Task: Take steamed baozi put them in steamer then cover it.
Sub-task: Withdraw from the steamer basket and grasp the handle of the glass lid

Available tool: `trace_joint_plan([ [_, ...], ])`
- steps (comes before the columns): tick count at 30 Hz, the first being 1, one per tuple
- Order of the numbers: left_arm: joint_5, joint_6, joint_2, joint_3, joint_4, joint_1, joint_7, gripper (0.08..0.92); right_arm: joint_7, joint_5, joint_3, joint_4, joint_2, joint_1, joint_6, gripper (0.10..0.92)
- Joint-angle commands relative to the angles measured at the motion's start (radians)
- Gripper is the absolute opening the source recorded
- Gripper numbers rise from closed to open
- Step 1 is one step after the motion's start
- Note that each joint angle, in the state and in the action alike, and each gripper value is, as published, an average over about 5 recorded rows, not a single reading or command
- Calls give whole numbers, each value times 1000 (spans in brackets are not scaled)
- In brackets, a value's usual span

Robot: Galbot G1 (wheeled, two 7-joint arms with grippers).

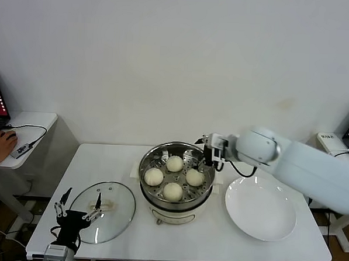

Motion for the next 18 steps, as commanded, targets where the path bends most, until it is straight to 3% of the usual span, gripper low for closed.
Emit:
trace_joint_plan([
  [1, -2, -18, -5, 2, 12, 3, -1, 823, 389, -76, 687, 97, -102, -745, 307, 823],
  [10, 29, -44, -14, 20, 62, -2, -14, 823, 314, -274, 1317, 111, 257, -1315, 563, 823],
  [18, 284, -89, 2, 32, 147, -7, -33, 823, 137, -267, 1682, 165, 625, -1530, 588, 823],
])
